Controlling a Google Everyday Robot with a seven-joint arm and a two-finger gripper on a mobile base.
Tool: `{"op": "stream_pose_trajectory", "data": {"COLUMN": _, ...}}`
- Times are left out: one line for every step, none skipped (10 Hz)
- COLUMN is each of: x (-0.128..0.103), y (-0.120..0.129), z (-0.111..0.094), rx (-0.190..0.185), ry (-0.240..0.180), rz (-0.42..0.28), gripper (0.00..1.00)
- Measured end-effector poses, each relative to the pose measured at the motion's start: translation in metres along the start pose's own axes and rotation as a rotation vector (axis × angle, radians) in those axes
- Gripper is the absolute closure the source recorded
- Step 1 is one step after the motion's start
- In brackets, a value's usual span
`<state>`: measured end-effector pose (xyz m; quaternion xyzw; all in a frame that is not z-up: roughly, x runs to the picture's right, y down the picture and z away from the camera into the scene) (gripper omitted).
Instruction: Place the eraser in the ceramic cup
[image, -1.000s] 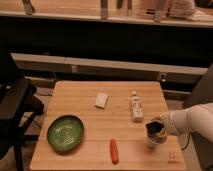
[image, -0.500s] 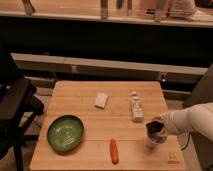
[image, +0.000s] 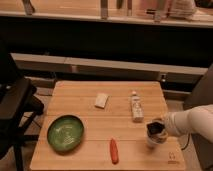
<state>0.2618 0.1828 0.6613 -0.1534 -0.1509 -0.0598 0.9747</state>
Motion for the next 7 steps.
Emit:
{"op": "stream_pose_trajectory", "data": {"x": -0.0002, "y": 0.0004, "z": -0.0006, "rx": 0.002, "ry": -0.001, "rz": 0.002, "gripper": 0.2}}
{"op": "stream_pose_trajectory", "data": {"x": 0.0004, "y": 0.0006, "z": -0.0011, "rx": 0.004, "ry": -0.001, "rz": 0.003, "gripper": 0.2}}
{"op": "stream_pose_trajectory", "data": {"x": 0.0006, "y": 0.0006, "z": -0.0008, "rx": 0.004, "ry": -0.001, "rz": 0.004, "gripper": 0.2}}
{"op": "stream_pose_trajectory", "data": {"x": 0.0012, "y": 0.0009, "z": -0.0005, "rx": 0.005, "ry": 0.0, "rz": 0.004, "gripper": 0.21}}
{"op": "stream_pose_trajectory", "data": {"x": 0.0033, "y": -0.0004, "z": -0.002, "rx": 0.004, "ry": 0.001, "rz": 0.009, "gripper": 0.27}}
{"op": "stream_pose_trajectory", "data": {"x": 0.0036, "y": -0.0039, "z": -0.0032, "rx": 0.004, "ry": -0.001, "rz": 0.007, "gripper": 0.32}}
{"op": "stream_pose_trajectory", "data": {"x": 0.003, "y": -0.0053, "z": -0.0027, "rx": 0.002, "ry": -0.003, "rz": 0.002, "gripper": 0.41}}
